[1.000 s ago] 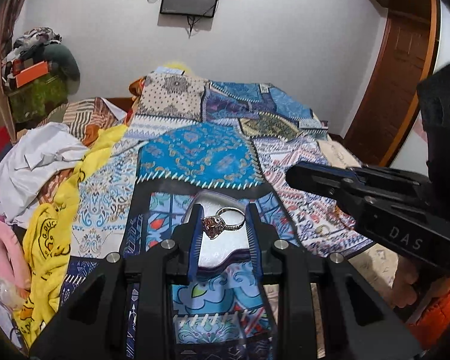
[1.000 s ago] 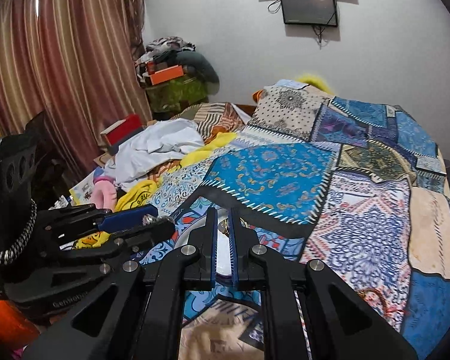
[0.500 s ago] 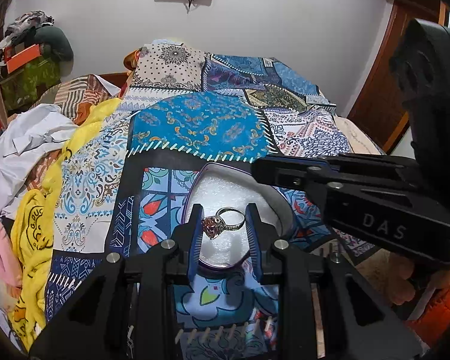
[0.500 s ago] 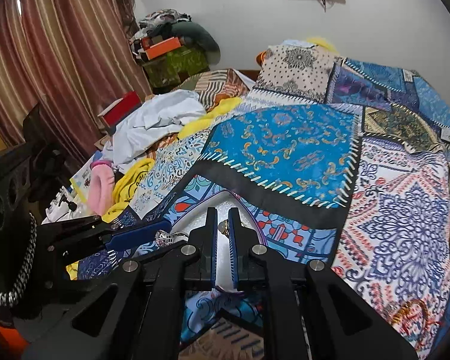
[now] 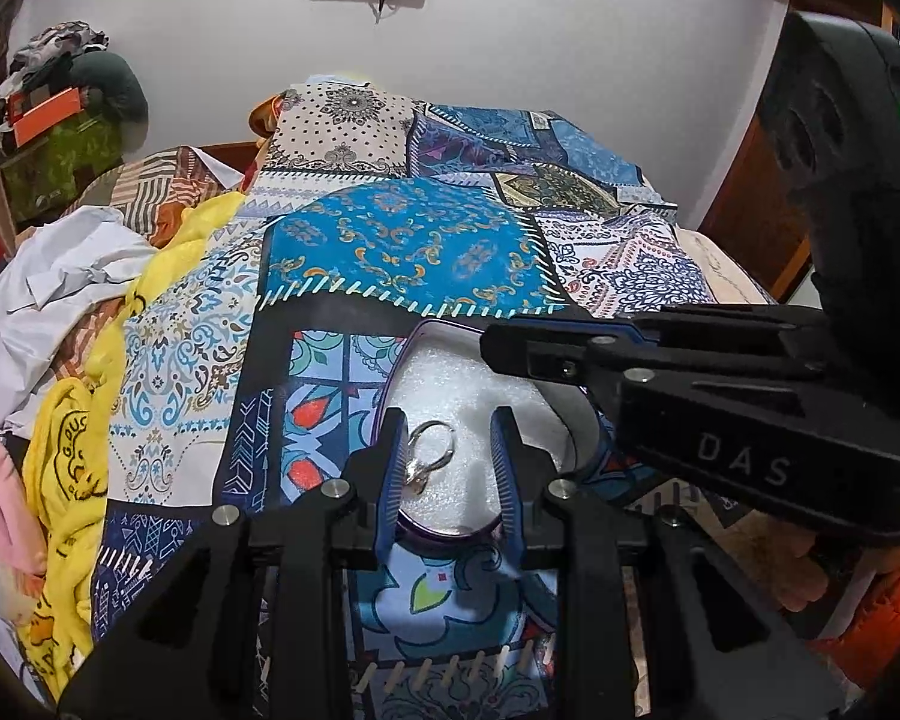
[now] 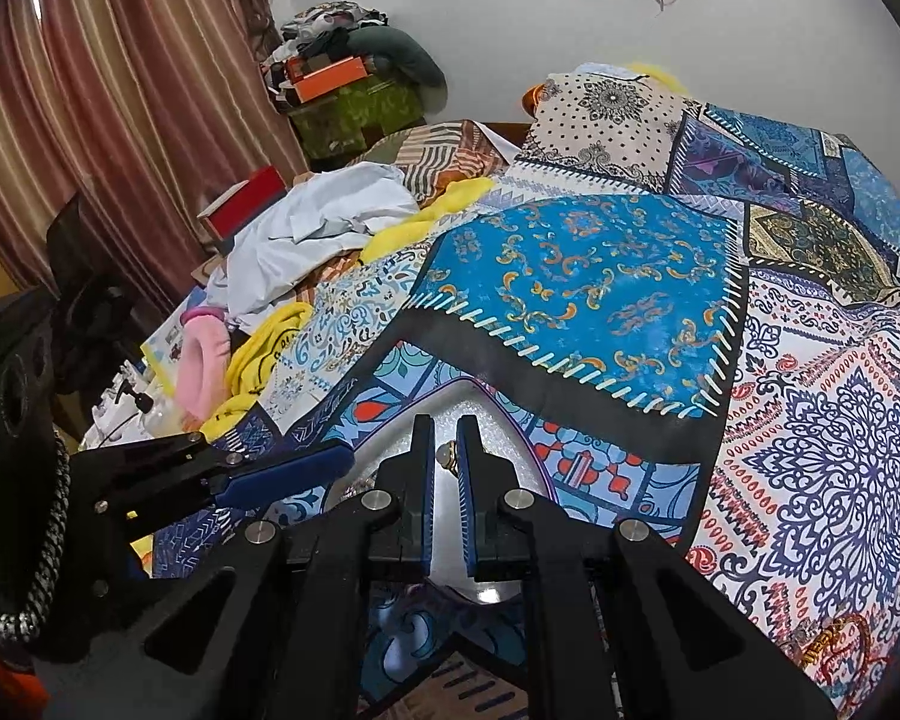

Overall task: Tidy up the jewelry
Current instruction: 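Lower the red-gem ring into the heart tin with left gripper while right drops gold ring there, then move both grippers back over the jewelry pile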

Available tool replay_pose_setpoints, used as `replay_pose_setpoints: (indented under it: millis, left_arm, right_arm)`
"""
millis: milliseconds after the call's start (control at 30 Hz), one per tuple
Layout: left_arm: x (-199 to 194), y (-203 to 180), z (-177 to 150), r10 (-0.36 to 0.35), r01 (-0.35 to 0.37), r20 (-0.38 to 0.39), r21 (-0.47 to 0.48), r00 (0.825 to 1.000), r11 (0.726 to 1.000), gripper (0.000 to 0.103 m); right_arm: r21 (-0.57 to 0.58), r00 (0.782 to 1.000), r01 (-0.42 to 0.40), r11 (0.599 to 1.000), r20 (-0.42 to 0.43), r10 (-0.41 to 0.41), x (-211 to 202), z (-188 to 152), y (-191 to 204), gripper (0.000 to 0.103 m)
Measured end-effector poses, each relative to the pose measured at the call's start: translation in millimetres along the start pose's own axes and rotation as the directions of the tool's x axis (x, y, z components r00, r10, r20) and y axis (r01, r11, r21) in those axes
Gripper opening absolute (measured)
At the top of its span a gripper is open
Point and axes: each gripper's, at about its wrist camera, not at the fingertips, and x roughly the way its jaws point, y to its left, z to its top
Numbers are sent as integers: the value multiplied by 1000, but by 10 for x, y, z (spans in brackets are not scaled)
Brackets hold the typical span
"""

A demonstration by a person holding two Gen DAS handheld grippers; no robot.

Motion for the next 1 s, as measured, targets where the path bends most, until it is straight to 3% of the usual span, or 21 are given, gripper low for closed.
replay_pose_setpoints:
  millis: [267,667,1000]
  left_arm:
    - [-119,10,-28,26,-26,3,-2,1000,1000,28]
    - [-472,-31,71,87,-87,63,-13,994,996,28]
    - [-589,-464,172,59,-62,100,27,993,998,40]
  right_arm:
    - [20,1000,15,1000,15,-16,-106,7,-25,26]
    - [10,993,83,997,78,-83,-553,-99,-60,28]
    - [76,976,161,984,134,-171,-1132,-411,-425,28]
